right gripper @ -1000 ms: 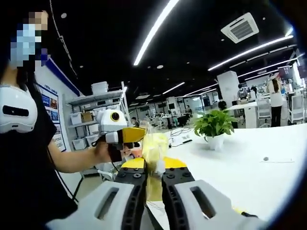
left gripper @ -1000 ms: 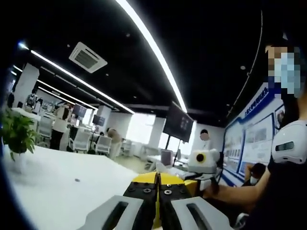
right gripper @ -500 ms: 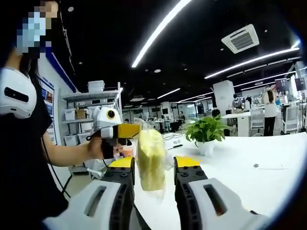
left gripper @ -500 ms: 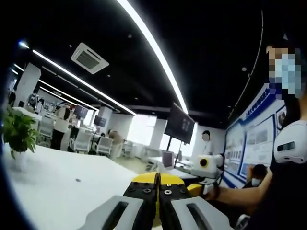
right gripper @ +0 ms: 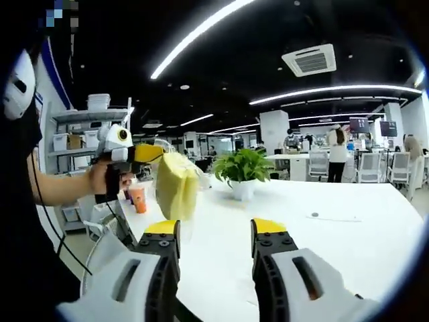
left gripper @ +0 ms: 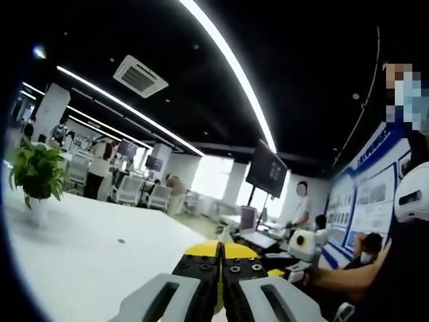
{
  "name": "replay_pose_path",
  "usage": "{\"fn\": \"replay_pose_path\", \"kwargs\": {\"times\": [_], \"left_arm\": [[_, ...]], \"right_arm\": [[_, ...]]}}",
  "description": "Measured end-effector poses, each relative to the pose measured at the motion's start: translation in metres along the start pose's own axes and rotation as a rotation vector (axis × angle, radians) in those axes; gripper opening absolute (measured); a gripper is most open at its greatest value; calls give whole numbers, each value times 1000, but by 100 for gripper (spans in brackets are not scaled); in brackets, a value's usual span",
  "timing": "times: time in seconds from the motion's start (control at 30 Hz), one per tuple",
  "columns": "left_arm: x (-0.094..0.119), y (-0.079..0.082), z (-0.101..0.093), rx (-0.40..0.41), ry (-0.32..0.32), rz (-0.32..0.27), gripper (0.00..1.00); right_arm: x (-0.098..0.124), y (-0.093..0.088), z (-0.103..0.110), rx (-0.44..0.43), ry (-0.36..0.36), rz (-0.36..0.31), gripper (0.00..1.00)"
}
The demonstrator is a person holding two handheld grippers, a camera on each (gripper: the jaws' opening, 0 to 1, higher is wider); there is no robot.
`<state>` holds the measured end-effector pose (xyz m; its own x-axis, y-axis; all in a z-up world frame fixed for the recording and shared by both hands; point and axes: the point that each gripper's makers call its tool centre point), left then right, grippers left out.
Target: Compare the silicone blocks by pressing each to a similar depth, holding the contact briefly, and releasing to observe deformation and rebound differences across the visible hardness samples.
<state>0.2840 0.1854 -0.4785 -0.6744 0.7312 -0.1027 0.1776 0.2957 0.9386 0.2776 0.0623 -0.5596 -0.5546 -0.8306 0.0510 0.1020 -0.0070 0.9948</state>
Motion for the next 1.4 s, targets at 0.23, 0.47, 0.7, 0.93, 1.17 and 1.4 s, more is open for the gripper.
{"fn": "replay_pose_path", "kwargs": {"times": [0.23,0.47,0.7,0.93,1.17,1.4], "left_arm": [[1,-3,3,64,17,-18,0],[1,-6,3,102,22,-15,0],[2,-16,12,111,52,7,0],[1,-32,23,103,99,37,0],[-10,-66,41,96,169,106,0],[-23,-105,67,183,256,156,0]], "right_arm": [[16,-46,-18,-41,-81,86,47],[31,-82,-27,-42,-169,124,62],[40,-98,-40,-40,-253,122,81],[45,-117,-47,-49,-293,154,88],[46,-126,-49,-60,-303,171,88],[45,-135,-48,-33,-299,209,87]]}}
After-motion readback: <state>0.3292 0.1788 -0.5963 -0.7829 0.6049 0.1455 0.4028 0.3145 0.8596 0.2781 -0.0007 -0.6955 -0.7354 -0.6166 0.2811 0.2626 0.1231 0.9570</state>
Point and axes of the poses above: the point that each gripper's makers call its tool centre point, and the gripper's own axes: x roughly backward along the fingers, z roughly to its left, y roughly out of its top, and after that the axes turned 5 degrees about y, right-handed
